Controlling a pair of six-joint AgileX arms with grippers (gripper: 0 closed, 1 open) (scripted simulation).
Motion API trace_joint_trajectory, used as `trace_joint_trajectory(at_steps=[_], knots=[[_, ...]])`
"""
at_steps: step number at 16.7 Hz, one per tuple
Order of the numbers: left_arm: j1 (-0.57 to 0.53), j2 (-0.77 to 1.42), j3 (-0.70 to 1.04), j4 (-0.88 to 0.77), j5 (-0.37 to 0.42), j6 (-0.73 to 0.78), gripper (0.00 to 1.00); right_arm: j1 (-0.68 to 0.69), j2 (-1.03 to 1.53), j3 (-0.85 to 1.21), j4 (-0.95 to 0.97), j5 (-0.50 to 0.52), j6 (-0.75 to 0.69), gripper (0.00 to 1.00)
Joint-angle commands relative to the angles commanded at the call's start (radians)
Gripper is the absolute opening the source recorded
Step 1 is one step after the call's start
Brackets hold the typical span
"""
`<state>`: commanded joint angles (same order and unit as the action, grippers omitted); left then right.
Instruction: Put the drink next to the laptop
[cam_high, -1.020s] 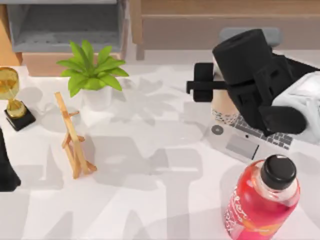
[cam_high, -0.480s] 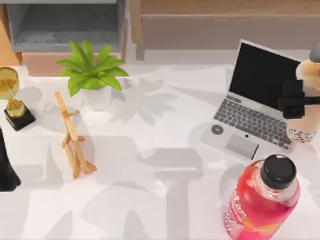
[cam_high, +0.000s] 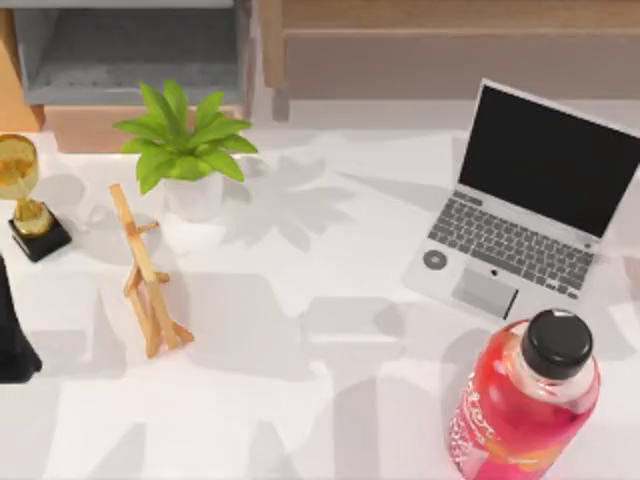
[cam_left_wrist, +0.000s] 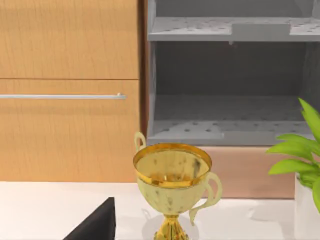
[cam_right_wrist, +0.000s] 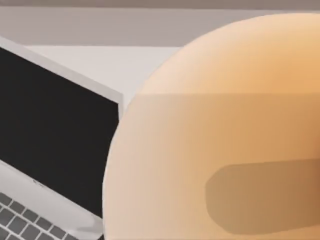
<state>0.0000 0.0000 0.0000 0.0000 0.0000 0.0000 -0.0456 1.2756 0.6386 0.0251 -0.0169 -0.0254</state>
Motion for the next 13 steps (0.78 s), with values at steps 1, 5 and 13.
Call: trace_joint_trajectory(at_steps=[1, 5, 13], knots=[[0.0, 0.0, 0.0, 0.0, 0.0, 0.0, 1.0, -0.021, -0.001, 0.0, 0.013, -0.017, -0.008, 0.0], [0.0, 0.0, 0.0, 0.0, 0.0, 0.0, 1.0, -0.043, -0.001, 0.002, 0.028, -0.034, -0.015, 0.0], [0.0, 0.0, 0.0, 0.0, 0.0, 0.0, 1.0, -0.04, 0.008, -0.001, 0.052, -0.029, -0.02, 0.0]])
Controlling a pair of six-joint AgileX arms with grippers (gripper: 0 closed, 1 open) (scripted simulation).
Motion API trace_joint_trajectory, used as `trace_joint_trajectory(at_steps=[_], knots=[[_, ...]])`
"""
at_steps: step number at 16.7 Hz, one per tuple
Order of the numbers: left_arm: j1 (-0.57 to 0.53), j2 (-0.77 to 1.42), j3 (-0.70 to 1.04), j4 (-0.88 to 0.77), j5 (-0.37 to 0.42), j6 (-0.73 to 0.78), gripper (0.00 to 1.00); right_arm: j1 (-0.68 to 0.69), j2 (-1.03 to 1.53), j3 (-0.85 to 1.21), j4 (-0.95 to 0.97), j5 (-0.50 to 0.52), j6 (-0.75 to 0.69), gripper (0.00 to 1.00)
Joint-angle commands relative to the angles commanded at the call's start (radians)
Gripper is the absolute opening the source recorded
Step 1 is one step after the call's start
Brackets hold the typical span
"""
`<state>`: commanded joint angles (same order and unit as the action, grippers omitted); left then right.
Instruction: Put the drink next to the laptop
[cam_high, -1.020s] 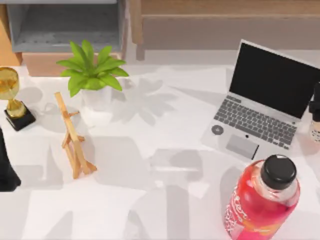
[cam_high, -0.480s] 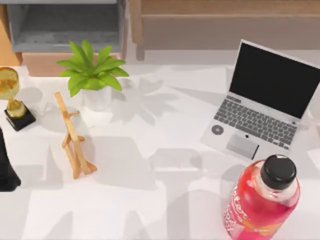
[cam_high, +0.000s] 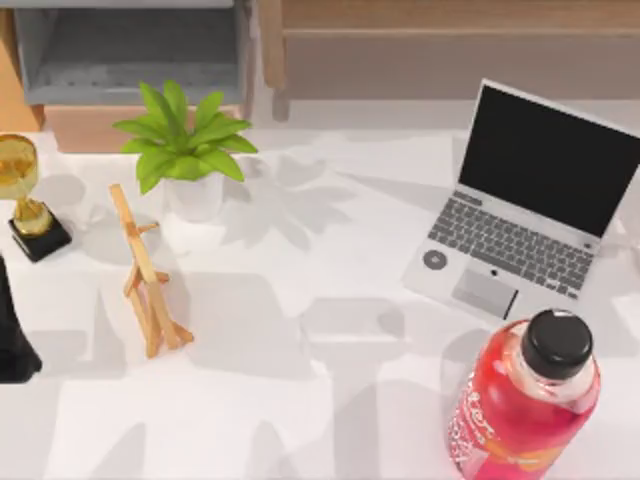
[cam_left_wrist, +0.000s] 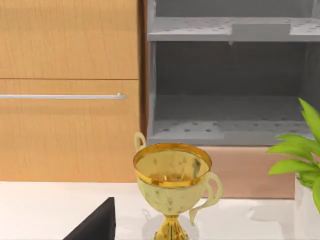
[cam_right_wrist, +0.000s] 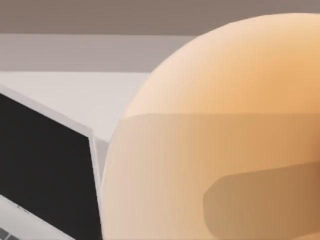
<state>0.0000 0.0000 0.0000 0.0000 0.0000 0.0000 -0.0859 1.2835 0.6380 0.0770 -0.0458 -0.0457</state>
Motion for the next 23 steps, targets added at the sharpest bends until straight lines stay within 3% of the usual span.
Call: trace_joint_trajectory(at_steps=[19, 23], knots=[[0.0, 0.0, 0.0, 0.0, 0.0, 0.0, 1.0, -0.002, 0.061, -0.083, 0.13, -0.004, 0.006, 0.0], [0.0, 0.0, 0.0, 0.0, 0.0, 0.0, 1.0, -0.002, 0.061, -0.083, 0.13, -0.004, 0.006, 0.3]])
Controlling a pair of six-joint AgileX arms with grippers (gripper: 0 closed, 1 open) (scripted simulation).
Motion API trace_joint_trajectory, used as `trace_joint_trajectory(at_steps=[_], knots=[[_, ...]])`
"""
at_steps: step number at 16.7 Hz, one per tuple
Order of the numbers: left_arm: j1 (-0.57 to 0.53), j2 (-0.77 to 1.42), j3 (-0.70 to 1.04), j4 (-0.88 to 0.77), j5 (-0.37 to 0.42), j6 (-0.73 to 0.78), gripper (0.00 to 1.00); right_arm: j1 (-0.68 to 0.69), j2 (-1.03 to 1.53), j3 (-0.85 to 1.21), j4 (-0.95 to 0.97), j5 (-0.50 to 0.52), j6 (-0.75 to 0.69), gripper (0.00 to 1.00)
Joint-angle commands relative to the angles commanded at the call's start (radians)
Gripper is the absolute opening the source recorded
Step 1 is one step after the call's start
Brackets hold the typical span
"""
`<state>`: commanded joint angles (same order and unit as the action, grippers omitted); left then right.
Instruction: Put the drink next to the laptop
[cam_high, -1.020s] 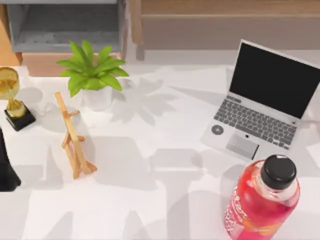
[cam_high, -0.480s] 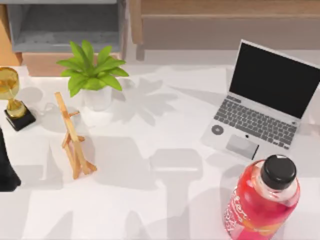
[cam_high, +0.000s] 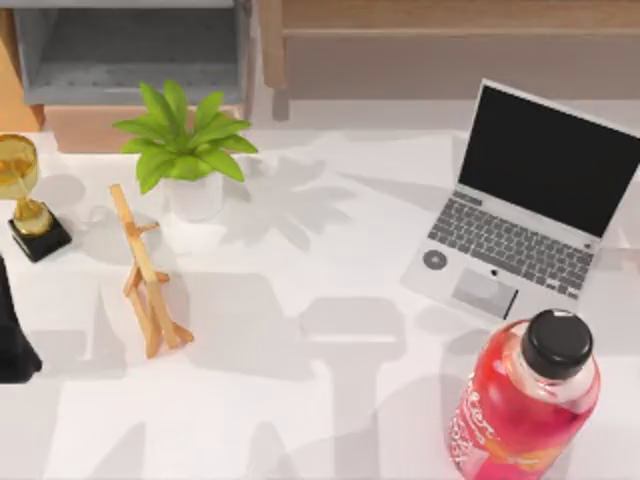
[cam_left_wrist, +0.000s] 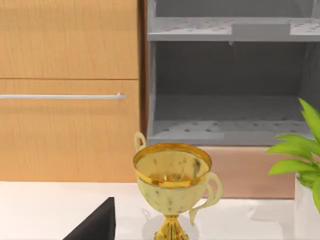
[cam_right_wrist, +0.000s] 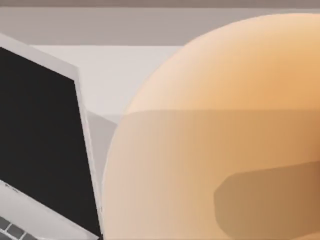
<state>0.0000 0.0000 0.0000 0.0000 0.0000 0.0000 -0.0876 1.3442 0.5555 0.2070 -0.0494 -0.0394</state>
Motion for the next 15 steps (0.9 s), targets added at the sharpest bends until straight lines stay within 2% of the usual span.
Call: trace_joint_trajectory(at_steps=[9, 15], knots=[[0.0, 0.0, 0.0, 0.0, 0.0, 0.0, 1.0, 0.0, 0.0, 0.0, 0.0, 0.0, 0.0, 0.98], [0.0, 0.0, 0.0, 0.0, 0.0, 0.0, 1.0, 0.0, 0.0, 0.0, 0.0, 0.0, 0.0, 1.0]])
